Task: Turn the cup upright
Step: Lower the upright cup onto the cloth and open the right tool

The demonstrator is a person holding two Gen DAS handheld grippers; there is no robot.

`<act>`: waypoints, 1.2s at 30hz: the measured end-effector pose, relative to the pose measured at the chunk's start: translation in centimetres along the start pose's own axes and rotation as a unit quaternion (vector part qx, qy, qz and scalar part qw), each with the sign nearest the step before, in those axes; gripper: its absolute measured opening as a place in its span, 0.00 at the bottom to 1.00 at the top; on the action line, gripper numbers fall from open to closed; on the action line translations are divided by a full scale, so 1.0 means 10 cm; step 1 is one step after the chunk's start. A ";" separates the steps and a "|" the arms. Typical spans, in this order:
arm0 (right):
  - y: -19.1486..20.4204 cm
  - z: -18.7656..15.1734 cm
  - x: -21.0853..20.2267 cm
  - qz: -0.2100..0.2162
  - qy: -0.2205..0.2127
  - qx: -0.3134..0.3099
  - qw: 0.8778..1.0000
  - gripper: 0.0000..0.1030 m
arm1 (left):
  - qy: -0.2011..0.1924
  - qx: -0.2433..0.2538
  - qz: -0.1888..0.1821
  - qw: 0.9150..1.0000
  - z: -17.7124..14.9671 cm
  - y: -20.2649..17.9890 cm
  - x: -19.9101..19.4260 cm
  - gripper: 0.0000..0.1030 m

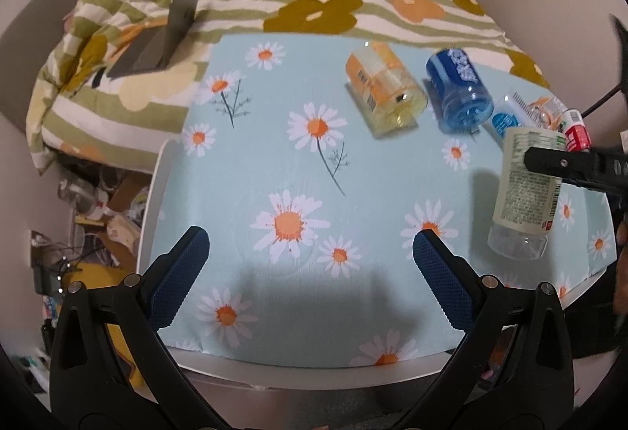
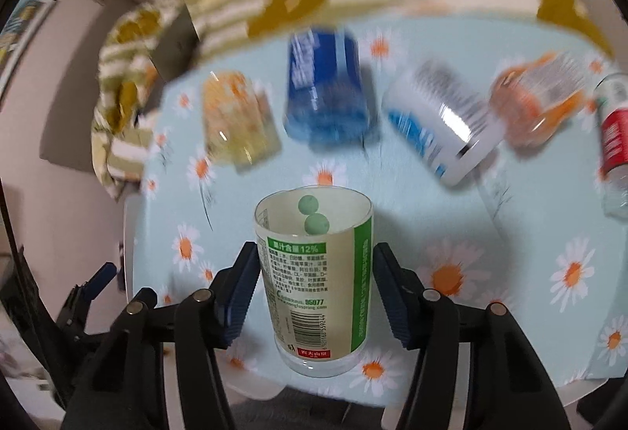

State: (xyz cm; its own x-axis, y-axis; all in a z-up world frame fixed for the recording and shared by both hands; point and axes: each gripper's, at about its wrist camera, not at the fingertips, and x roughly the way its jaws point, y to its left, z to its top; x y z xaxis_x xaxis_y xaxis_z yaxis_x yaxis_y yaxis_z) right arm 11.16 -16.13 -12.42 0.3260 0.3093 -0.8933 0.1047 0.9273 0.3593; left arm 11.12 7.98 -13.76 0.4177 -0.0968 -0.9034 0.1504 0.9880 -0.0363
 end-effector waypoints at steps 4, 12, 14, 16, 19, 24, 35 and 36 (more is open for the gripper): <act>0.05 -0.32 -0.20 -0.041 -0.136 -0.032 0.989 0.53 | -0.018 0.001 -0.003 1.000 0.02 -0.01 -0.06 1.00; 0.03 -0.72 -0.05 -0.068 -0.260 -0.034 0.963 0.53 | -0.049 0.027 0.006 0.998 -0.01 -0.05 -0.06 1.00; 0.03 -0.78 -0.01 -0.070 -0.272 -0.035 0.959 0.53 | -0.051 0.032 0.007 0.998 -0.03 -0.06 -0.03 1.00; 0.06 -0.85 -0.02 -0.075 -0.286 -0.041 0.955 0.53 | -0.050 0.039 0.008 0.998 -0.05 -0.08 -0.01 1.00; 0.07 -0.95 -0.05 -0.086 -0.290 -0.056 0.952 0.53 | -0.048 0.049 0.004 0.998 -0.09 -0.11 0.01 1.00; 0.11 -1.09 -0.05 -0.097 -0.277 -0.078 0.953 0.53 | -0.043 0.057 -0.004 0.997 -0.14 -0.15 0.01 1.00; 0.16 -1.20 -0.04 -0.115 -0.255 -0.102 0.955 0.54 | -0.043 0.049 -0.014 0.998 -0.23 -0.14 -0.03 1.00; 0.16 -1.19 -0.04 -0.116 -0.254 -0.102 0.955 0.54 | -0.043 0.048 -0.014 0.998 -0.23 -0.14 -0.04 1.00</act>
State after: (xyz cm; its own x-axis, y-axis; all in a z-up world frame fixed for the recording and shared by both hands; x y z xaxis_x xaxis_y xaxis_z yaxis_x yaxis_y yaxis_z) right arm 0.00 -12.24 -14.71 0.7353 -0.0025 -0.6777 0.0609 0.9962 0.0623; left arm 8.69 6.88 -14.34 0.4875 -0.1390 -0.8620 0.2470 0.9689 -0.0165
